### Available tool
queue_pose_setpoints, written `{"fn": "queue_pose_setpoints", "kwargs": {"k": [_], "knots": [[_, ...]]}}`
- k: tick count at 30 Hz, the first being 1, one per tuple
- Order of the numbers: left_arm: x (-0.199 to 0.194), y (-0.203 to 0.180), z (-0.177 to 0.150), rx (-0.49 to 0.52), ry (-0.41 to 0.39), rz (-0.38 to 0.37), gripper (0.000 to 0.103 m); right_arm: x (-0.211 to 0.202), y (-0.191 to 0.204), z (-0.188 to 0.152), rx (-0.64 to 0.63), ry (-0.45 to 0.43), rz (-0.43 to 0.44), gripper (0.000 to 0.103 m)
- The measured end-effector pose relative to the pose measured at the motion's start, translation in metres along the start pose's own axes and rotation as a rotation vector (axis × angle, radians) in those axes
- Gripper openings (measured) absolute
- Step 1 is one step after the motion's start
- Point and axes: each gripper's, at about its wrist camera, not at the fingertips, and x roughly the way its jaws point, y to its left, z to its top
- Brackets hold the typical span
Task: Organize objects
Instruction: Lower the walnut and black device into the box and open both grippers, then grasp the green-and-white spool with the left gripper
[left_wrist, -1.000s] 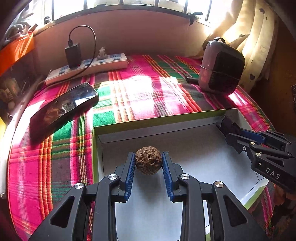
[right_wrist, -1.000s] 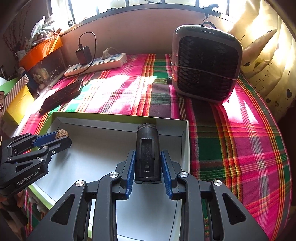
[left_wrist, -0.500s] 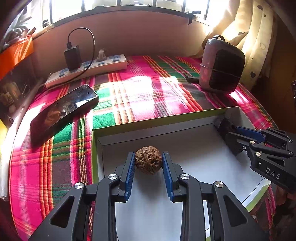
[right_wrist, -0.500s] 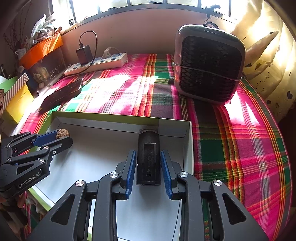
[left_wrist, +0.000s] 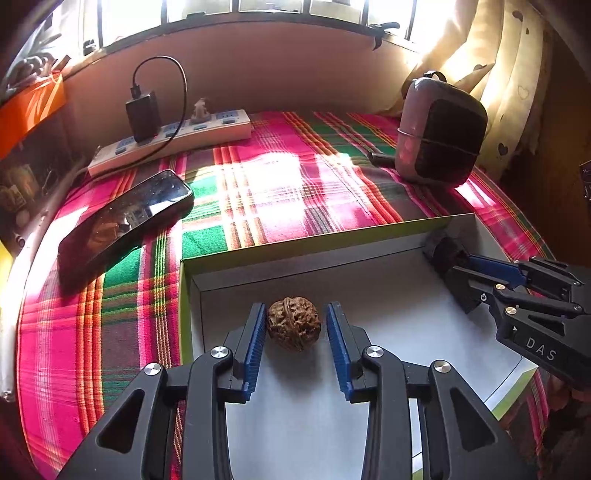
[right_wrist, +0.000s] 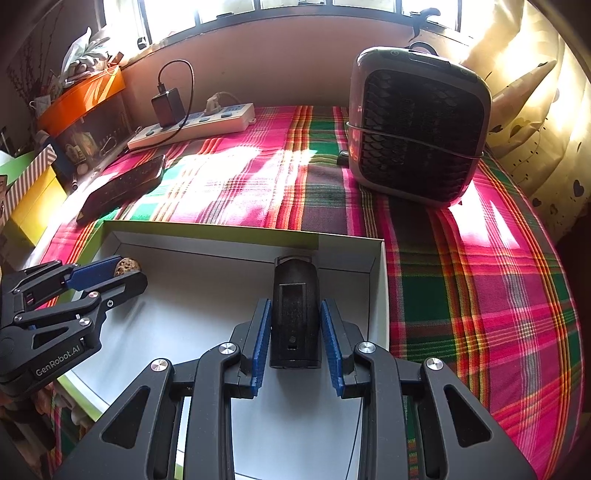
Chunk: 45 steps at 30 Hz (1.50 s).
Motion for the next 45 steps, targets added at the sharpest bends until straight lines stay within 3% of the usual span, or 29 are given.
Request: {"fn": "queue_pose_setpoints", "kwargs": {"k": [7, 11, 45], "knots": [[-0.004, 0.000, -0.003, -0.015, -0.003, -0.011, 0.040, -0.005, 0.000, -0.001, 0.005, -0.012, -0.002, 0.029], [-0.010, 0.000, -0.007, -0.027, -0.002, -0.004, 0.042, -0.010, 0.001, -0.004, 0.004, -0.023, 0.004, 0.039], [-0.096, -0.029, -0.075, 0.003, -0.113, 0.062, 0.042, -0.082, 0.014, -0.068, 0.030, -0.127, 0.021, 0.040]]}}
